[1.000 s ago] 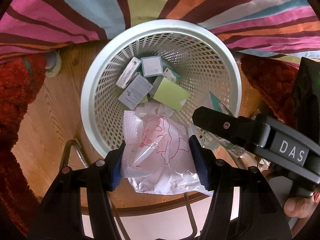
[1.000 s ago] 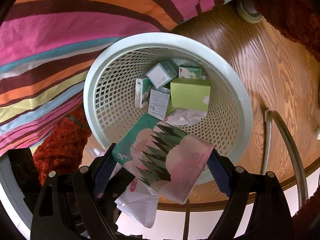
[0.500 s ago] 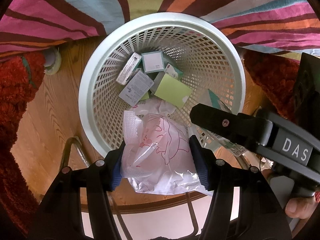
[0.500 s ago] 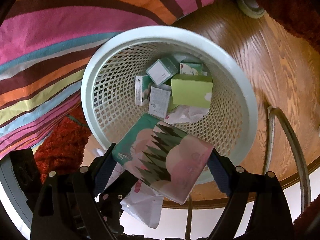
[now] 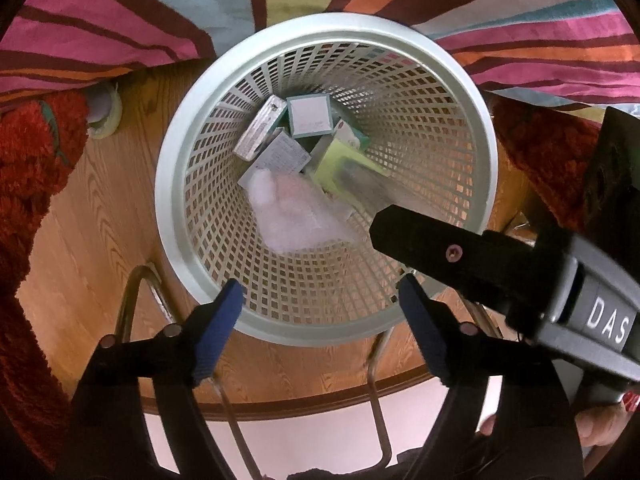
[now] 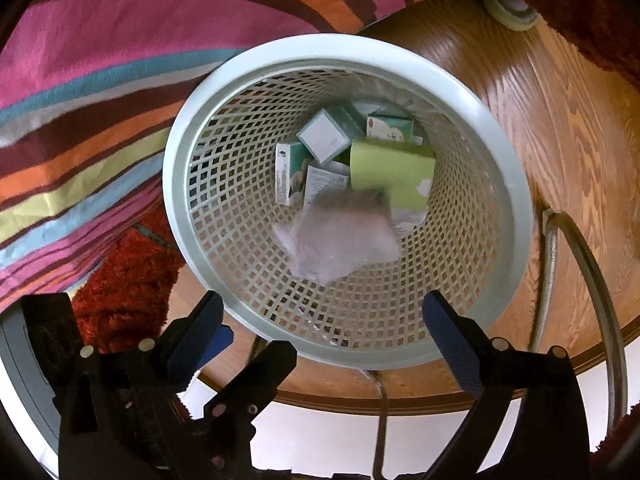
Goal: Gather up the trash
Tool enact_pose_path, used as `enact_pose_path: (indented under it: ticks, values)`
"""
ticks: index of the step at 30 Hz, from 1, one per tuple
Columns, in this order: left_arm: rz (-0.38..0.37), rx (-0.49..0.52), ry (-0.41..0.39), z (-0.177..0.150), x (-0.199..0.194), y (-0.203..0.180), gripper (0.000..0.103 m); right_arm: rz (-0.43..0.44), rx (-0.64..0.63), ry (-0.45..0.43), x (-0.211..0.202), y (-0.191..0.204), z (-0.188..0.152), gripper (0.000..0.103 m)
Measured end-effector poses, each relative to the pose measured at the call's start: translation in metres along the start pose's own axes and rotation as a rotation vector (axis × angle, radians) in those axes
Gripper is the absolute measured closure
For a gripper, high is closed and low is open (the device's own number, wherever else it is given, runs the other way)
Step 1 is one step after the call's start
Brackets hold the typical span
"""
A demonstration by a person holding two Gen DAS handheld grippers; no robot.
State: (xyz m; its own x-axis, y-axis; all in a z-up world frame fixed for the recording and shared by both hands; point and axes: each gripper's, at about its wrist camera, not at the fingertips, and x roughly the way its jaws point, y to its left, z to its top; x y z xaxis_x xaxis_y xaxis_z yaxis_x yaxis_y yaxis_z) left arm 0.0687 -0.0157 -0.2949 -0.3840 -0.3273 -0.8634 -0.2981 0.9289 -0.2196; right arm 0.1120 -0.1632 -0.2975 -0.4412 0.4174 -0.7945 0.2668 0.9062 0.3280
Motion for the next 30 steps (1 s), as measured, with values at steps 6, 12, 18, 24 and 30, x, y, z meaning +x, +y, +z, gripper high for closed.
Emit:
enact_pose_path:
  ticks: [6,12,18,24,30]
  values:
    - [0.003,-0.009,0.009,0.0,0.001,0.002,0.024,-0.034,-0.003,-0.023,-0.002,0.0,0.001,0.008]
    - [0.004,-0.012,-0.016,-0.003,-0.006,0.005,0.024,-0.056,-0.015,-0.044,-0.008,0.0,0.001,0.008]
    - [0.007,-0.008,-0.072,-0.007,-0.023,0.005,0.024,-0.09,-0.086,-0.07,-0.017,0.015,-0.006,0.008]
    - [0.04,0.047,-0.174,-0.019,-0.055,-0.002,0.024,-0.118,-0.193,-0.207,-0.052,0.031,-0.019,0.008]
    - [0.053,0.062,-0.267,-0.031,-0.081,-0.001,0.024,-0.109,-0.229,-0.314,-0.079,0.038,-0.028,0.008]
